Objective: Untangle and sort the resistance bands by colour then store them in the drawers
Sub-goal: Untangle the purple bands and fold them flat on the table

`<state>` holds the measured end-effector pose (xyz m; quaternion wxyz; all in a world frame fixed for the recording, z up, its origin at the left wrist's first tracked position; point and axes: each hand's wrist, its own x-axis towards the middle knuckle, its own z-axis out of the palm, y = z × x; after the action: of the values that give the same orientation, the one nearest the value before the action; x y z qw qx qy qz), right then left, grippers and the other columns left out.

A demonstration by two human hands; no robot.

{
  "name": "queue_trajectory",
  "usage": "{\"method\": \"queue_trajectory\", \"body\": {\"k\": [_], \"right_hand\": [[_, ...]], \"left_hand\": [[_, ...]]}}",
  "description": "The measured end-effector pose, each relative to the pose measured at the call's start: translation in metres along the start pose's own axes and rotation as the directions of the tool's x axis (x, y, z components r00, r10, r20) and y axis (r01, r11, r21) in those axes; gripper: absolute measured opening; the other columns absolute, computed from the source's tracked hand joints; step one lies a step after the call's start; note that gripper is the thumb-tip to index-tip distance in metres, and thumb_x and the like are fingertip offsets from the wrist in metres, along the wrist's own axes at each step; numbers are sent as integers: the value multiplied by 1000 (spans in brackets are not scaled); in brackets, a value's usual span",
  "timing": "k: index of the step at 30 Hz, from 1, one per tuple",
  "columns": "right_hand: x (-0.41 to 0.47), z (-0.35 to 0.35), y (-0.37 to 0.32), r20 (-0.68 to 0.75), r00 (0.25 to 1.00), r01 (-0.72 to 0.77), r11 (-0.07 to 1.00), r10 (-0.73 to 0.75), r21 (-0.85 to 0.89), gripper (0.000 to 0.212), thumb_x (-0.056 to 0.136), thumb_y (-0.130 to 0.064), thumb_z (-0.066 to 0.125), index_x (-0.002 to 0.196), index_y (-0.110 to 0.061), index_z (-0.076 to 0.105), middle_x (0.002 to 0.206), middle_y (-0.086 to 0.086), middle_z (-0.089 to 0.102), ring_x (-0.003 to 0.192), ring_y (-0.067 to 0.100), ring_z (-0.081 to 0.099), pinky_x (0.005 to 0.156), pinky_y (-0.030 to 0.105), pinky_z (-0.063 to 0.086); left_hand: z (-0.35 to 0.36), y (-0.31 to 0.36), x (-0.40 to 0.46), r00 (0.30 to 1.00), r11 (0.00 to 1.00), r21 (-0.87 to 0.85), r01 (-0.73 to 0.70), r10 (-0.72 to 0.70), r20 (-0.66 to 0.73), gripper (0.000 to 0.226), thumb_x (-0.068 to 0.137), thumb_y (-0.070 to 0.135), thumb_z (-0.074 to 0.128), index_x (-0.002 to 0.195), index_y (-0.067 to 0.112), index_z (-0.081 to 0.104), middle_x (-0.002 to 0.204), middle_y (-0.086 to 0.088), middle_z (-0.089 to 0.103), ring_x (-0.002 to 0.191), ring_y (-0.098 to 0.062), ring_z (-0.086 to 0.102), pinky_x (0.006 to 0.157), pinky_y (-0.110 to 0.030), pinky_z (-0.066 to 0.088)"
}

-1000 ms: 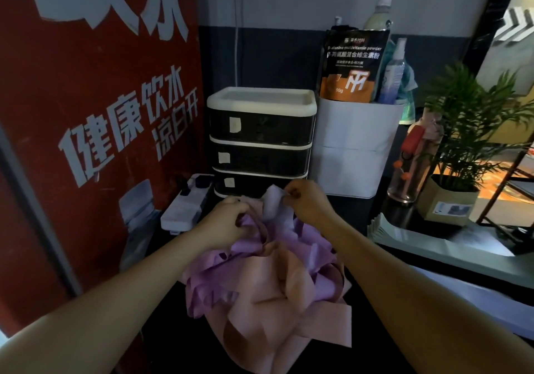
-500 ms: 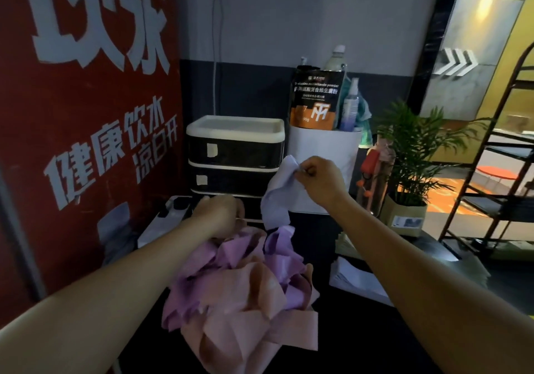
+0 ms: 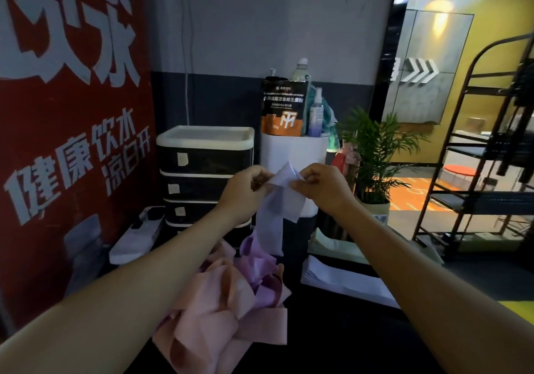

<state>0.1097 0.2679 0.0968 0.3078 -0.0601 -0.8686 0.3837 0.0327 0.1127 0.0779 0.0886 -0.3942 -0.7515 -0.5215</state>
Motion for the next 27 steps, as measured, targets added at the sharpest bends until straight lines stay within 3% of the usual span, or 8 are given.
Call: {"method": "queue_trajectory", "body": {"k": [4,6,10,13,18,21,23,27], "right_hand": [[-15,-27,10,-28,995,-90,974,98,206,18,85,-12,67,71,-4,60,58,3,52,43,3,47,45,16,39],[-20,-39,19,-85,987,-117,972,136,206,23,87,-12,65,65,-8,58,57,6,51,38,3,45,43,18,37],[-32,-55,32,-144,969,-158,951,201,267,28,87,-13,64,61,-13,56,62,5,52,56,15,49,52,24,45],[-41,-58,37,-129,969,-170,946,212,276,28,88,-13,64,61,-12,54,64,6,51,58,15,48,49,21,45],[-48,-64,42,-101,961,-218,930,257,295,19,86,-11,65,70,-12,56,74,10,56,62,15,53,44,16,44],[-52,-70,47,-81,951,-264,918,300,297,10,85,-7,66,80,-10,58,73,9,57,59,15,53,44,17,45],[-57,-73,51,-24,952,-286,911,306,298,5,86,-4,64,84,-6,60,73,10,55,56,16,51,46,18,46],[-65,-71,57,106,947,-318,935,304,159,7,88,-4,62,92,-1,65,73,7,55,58,16,51,51,18,47]], "left_hand": [[7,4,0,992,963,-251,102,-117,-48,17,93,11,52,82,18,61,81,-1,62,78,-15,56,70,-28,46],[8,3,0,978,935,-319,156,-191,-81,18,95,12,49,80,17,59,80,-2,60,77,-16,55,68,-28,44],[17,2,-2,960,923,-306,233,-268,-80,14,96,13,47,90,20,58,91,1,58,88,-13,53,76,-24,42],[28,2,-10,967,918,-312,243,-256,1,17,97,10,45,93,17,59,98,-4,58,92,-16,52,83,-29,41],[38,8,-22,955,938,-233,256,-208,212,27,93,22,57,69,11,51,73,-11,40,67,-18,38,60,-27,32],[43,15,-21,911,836,-370,407,-343,227,25,90,18,56,66,12,52,72,-12,48,70,-22,44,67,-30,35],[46,19,-19,880,730,-492,474,-414,233,28,91,10,49,63,11,52,57,-7,52,61,-20,47,59,-27,38],[54,23,-18,870,643,-588,491,-399,290,28,92,9,45,66,9,55,54,-3,58,51,-12,56,52,-22,47]]}}
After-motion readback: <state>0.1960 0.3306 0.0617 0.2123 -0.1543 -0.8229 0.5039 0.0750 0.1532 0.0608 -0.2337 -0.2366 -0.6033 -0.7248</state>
